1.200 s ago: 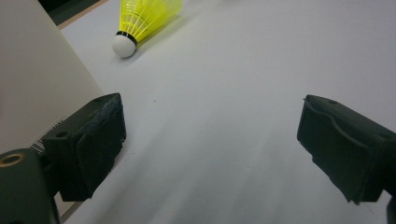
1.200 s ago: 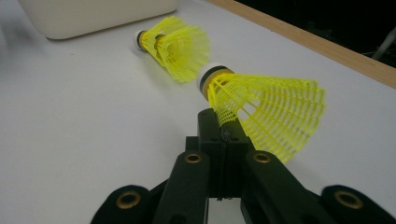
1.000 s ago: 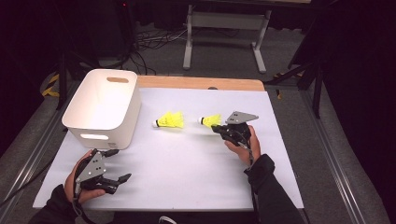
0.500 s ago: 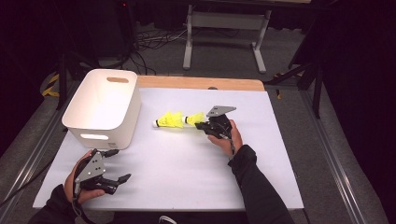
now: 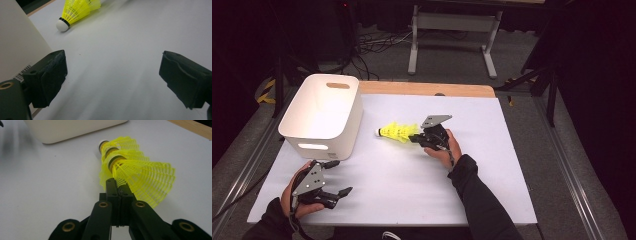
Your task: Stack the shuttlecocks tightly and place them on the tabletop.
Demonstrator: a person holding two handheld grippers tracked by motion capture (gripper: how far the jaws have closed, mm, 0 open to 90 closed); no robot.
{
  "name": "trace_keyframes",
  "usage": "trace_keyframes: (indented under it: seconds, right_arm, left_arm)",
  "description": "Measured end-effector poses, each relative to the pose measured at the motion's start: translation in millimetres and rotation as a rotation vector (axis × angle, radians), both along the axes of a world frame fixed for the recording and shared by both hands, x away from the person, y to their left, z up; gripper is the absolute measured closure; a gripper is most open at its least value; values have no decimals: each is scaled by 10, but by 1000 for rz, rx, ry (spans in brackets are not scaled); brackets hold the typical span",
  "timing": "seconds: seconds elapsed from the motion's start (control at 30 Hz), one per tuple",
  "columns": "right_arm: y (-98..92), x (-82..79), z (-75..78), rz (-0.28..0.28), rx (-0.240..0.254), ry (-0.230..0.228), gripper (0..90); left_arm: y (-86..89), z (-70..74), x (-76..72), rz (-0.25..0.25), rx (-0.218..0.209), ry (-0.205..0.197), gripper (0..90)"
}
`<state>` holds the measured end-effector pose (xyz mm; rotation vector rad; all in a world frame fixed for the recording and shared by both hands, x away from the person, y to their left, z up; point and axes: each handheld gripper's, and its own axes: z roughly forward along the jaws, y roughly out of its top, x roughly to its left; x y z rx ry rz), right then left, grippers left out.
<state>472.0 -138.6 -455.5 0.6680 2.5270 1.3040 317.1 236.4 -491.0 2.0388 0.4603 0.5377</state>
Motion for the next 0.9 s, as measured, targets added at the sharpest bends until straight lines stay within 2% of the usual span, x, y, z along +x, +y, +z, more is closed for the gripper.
trace_keyframes:
  seconds: [0.2, 0.47, 0.7, 0.9]
  right_arm:
    - [49, -75, -17, 21, -8, -2, 892]
    - [128, -75, -148, -48, -43, 2, 870]
    - [221, -60, -196, -46, -65, 6, 861]
    - [270, -46, -208, -45, -69, 4, 816]
  left_arm:
    - [-6, 0, -6, 0, 4, 0, 88]
    - [-15, -1, -7, -4, 8, 0, 88]
    - [-21, -3, -11, -7, 8, 0, 88]
    - [-31, -6, -18, -10, 4, 3, 89]
